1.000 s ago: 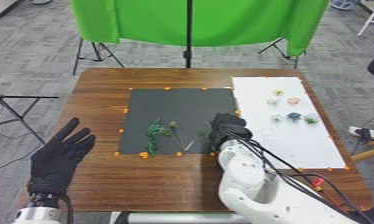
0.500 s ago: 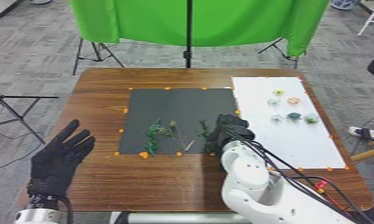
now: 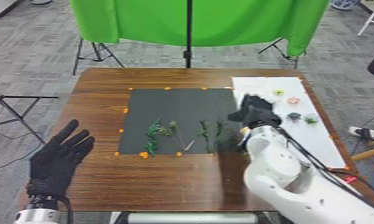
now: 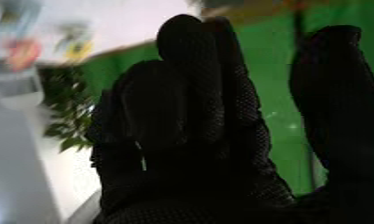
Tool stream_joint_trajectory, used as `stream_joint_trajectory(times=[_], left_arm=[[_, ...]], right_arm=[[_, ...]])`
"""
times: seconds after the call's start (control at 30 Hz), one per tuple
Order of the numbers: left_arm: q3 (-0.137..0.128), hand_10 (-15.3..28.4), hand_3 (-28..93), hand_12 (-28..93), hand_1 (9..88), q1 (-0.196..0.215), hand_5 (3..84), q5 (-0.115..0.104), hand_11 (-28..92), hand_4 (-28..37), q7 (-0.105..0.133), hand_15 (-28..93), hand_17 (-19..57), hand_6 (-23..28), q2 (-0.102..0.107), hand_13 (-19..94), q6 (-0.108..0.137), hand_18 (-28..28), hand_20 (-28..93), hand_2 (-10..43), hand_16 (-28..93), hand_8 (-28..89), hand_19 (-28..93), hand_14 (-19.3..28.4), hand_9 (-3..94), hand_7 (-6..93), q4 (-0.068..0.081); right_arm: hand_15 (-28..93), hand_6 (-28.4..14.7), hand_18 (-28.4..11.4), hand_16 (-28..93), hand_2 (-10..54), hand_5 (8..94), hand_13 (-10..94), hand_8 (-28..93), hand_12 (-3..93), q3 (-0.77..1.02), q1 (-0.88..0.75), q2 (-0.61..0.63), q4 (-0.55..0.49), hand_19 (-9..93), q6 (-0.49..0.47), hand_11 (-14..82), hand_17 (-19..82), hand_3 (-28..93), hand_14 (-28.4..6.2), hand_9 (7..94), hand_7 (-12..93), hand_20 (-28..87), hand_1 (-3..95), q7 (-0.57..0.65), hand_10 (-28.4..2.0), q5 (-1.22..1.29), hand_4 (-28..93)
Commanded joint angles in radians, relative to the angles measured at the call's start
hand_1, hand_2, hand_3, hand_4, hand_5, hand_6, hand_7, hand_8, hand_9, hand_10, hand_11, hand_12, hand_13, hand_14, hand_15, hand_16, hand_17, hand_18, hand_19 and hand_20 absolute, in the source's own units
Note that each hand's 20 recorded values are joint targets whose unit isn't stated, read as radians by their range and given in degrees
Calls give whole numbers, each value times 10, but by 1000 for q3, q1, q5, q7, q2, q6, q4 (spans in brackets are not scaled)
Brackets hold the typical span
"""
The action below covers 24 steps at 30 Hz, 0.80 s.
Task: Arrange flowers
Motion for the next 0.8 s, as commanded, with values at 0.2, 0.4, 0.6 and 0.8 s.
stream_joint_trajectory(times=[0.2,0.4,0.6,0.8], left_arm=[[4,202,813,118,207,-9,376,2,227,-282,3,499,-112,79,-15,219,-16,269,170,48,-72,-93,509,274,351,114,9],[9,202,814,118,205,-10,375,-4,228,-282,11,498,-112,79,-11,219,-12,270,170,48,-72,-94,508,275,351,114,9],[9,202,817,118,206,-18,375,-1,228,-283,4,497,-112,79,-7,219,-28,271,170,46,-71,-93,507,275,351,114,15],[11,202,818,119,208,-16,376,0,228,-283,7,495,-115,81,-6,217,-27,279,169,45,-71,-93,508,275,349,111,18]], right_arm=[[759,-34,-256,175,-95,666,664,-117,188,39,48,180,105,881,27,431,276,738,-122,735,153,351,371,-21,-148,31,-283],[760,-20,-250,167,-95,608,642,-119,180,6,53,181,142,864,-33,434,258,755,-120,699,146,361,381,-29,-149,50,-282],[762,-4,-245,161,-95,563,620,-121,176,-35,63,185,184,839,-73,437,233,757,-115,660,147,375,377,-66,-152,87,-283],[745,4,-246,150,-95,552,608,-125,163,-130,119,161,264,820,-80,416,228,753,-120,651,149,385,379,-32,-153,74,-282]])
